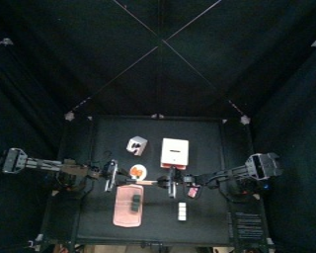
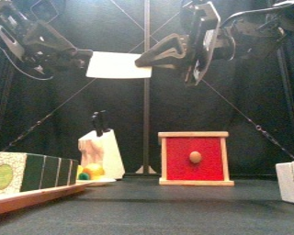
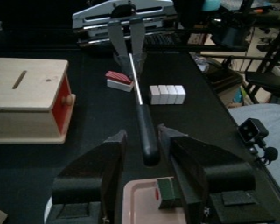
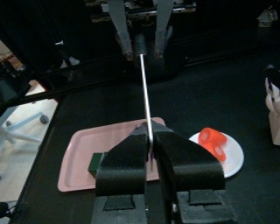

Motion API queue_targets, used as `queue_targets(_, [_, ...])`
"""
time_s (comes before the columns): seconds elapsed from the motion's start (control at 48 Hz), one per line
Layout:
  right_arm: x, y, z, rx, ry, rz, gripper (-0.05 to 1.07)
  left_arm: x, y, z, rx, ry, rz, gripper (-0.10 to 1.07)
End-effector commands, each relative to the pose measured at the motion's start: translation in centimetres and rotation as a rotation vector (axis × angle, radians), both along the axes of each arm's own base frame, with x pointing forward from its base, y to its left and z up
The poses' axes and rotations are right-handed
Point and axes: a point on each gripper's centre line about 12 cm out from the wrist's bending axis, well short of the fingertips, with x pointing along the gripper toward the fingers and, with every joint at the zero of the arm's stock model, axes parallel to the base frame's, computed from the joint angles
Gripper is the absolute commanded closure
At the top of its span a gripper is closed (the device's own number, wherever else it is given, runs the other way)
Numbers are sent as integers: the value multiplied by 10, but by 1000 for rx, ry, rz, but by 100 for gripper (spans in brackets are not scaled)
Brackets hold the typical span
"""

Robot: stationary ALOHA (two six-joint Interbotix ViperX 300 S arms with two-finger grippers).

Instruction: Regrasp cleaver

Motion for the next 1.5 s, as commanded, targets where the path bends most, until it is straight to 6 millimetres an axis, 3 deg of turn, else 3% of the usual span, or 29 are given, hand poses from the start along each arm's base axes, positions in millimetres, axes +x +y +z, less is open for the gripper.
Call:
queue_targets(0.0, [3,-2,14,3,-40,-5,65,5,-1,7,-8,-20,-4,22])
queue_targets(0.396, [4,-1,13,3,-38,-5,65,7,0,11,-16,-31,2,25])
queue_targets(0.812, [7,-1,6,1,-21,-5,65,2,0,-1,-14,4,4,54])
queue_targets(1.083, [18,3,-4,-7,0,5,65,-8,-2,-20,-6,57,-5,55])
queue_targets(1.292, [31,7,-12,-27,39,29,65,-8,-3,-21,13,61,-16,55])
queue_targets(1.479, [42,8,-6,-51,64,54,65,-10,-9,-19,31,60,-41,55])
